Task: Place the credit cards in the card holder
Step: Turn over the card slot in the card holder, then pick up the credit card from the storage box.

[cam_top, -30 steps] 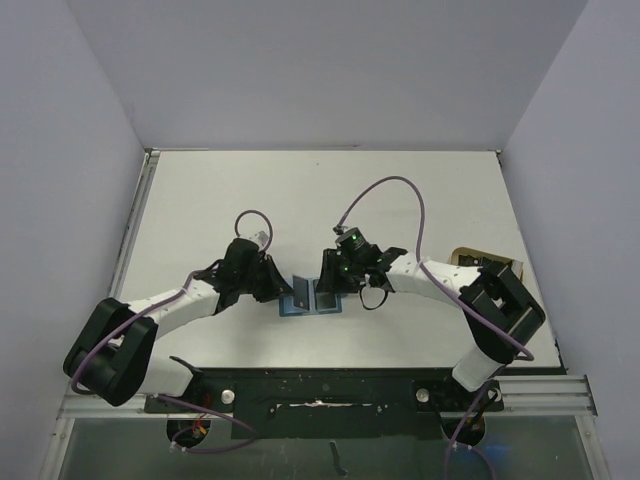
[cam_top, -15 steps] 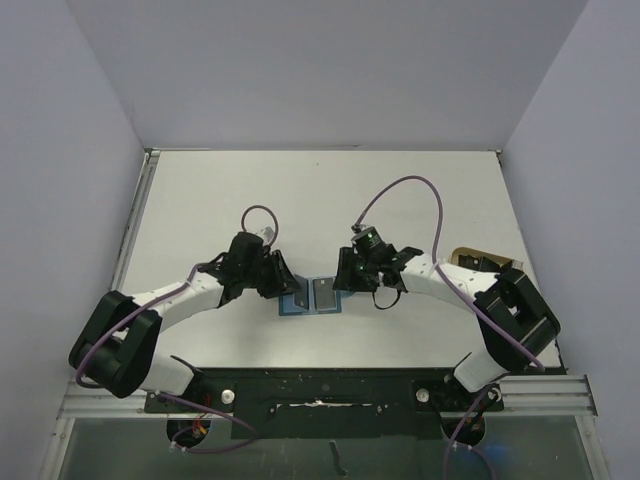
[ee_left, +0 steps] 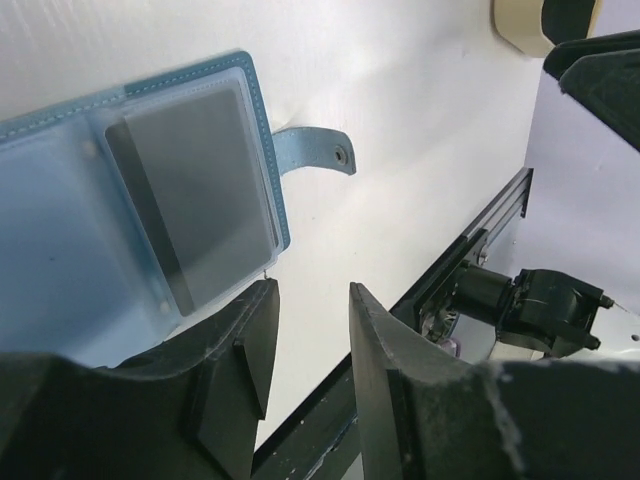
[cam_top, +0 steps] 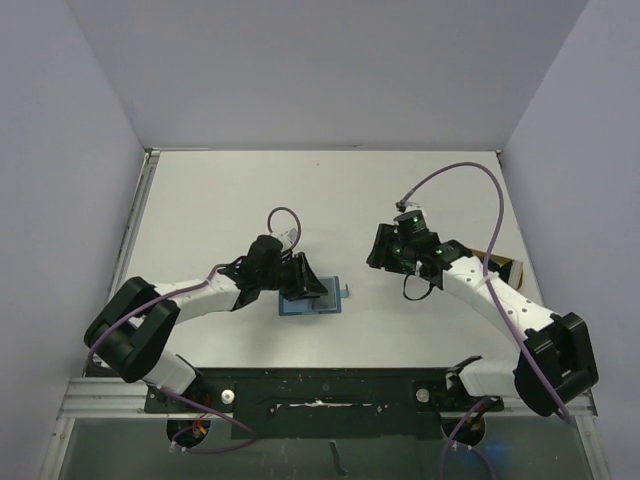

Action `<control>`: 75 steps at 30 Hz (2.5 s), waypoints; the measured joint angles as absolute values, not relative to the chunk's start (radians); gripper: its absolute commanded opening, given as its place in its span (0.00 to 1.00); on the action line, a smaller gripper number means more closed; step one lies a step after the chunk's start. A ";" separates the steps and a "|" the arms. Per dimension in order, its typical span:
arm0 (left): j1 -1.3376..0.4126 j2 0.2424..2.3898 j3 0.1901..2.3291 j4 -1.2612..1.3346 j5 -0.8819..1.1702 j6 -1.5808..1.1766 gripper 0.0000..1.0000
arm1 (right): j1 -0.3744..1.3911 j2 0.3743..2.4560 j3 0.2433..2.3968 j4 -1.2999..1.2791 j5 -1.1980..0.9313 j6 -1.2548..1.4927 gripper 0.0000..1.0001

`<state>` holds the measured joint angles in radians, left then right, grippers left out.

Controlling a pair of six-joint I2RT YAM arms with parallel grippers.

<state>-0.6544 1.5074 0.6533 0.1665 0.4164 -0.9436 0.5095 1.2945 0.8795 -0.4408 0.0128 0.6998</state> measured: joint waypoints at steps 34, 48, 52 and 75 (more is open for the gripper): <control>-0.640 1.184 0.731 -0.229 0.272 -0.697 0.72 | -0.121 1.416 1.052 -0.762 0.419 0.445 0.58; -0.625 1.150 0.732 -0.266 0.282 -0.674 0.72 | -0.246 1.608 1.077 -0.739 0.508 0.413 0.61; -0.625 1.152 0.732 -0.265 0.290 -0.680 0.72 | -0.263 1.634 1.077 -0.735 0.533 0.405 0.61; -0.615 1.182 0.732 -0.262 0.297 -0.671 0.71 | -0.302 1.668 1.094 -0.708 0.559 0.371 0.37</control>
<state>-0.6151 1.1824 0.7319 -0.2619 0.2966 -0.6712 -0.3019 1.6676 1.0943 -0.7078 0.5587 0.3714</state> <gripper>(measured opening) 0.710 0.404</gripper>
